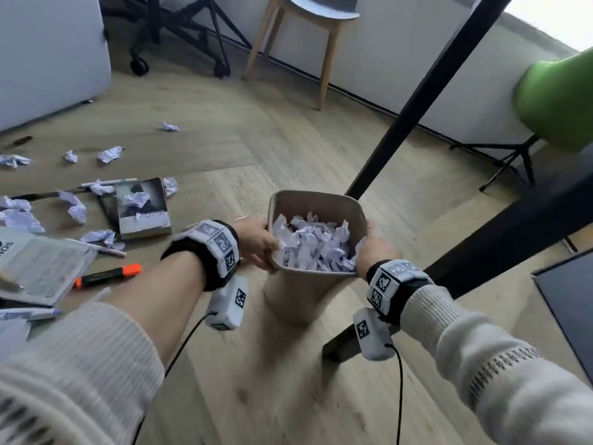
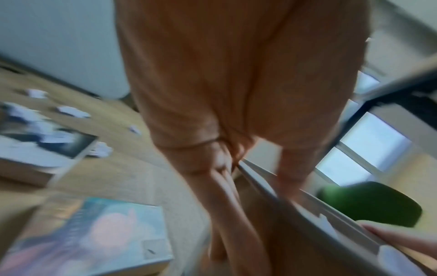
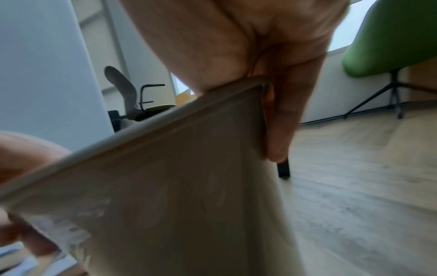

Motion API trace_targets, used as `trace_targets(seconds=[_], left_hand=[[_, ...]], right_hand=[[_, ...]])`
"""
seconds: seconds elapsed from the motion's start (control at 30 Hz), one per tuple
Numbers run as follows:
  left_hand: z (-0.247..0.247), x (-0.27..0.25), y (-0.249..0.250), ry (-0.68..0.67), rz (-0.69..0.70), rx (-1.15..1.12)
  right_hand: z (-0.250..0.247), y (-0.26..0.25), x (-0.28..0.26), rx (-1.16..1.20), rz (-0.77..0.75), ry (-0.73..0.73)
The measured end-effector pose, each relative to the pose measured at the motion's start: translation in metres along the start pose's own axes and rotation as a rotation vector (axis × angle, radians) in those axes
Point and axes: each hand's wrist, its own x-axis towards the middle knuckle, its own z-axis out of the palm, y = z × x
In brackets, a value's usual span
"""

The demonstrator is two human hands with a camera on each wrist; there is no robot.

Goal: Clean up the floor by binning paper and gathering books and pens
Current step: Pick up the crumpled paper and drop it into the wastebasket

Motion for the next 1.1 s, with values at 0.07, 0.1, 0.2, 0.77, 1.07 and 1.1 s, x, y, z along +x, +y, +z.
trace_targets(seconds=[0.07, 0.1, 0.2, 0.77, 1.07, 1.1], left_hand=[[0.018, 0.015, 0.006, 0.028, 0.06, 0.024], [0.026, 0.018, 0.009, -0.001, 0.076, 0.027], [0.045, 0.029, 0.017, -0.132, 0.07, 0.014], [-0.153, -0.048, -0.17, 0.669, -0.314, 0.413], [-0.211, -0.062, -0.221, 0.805, -0.355, 0.56], [-0.213, -0.062, -0.228, 0.803, -0.362, 0.592]], right_hand=[[-0.001, 0.002, 0.004, -0.035, 0.108, -0.043], [0.0, 0.002, 0.004, -0.053, 0.153, -0.055], [-0.005, -0.012, -0.004, -0.197, 0.107, 0.036], [0.062, -0.213, -0.044, -0.391, -0.742, -0.044], [0.08, -0.305, -0.034, -0.495, -1.087, -0.259], [0.09, -0.315, -0.032, -0.45, -1.106, -0.268]])
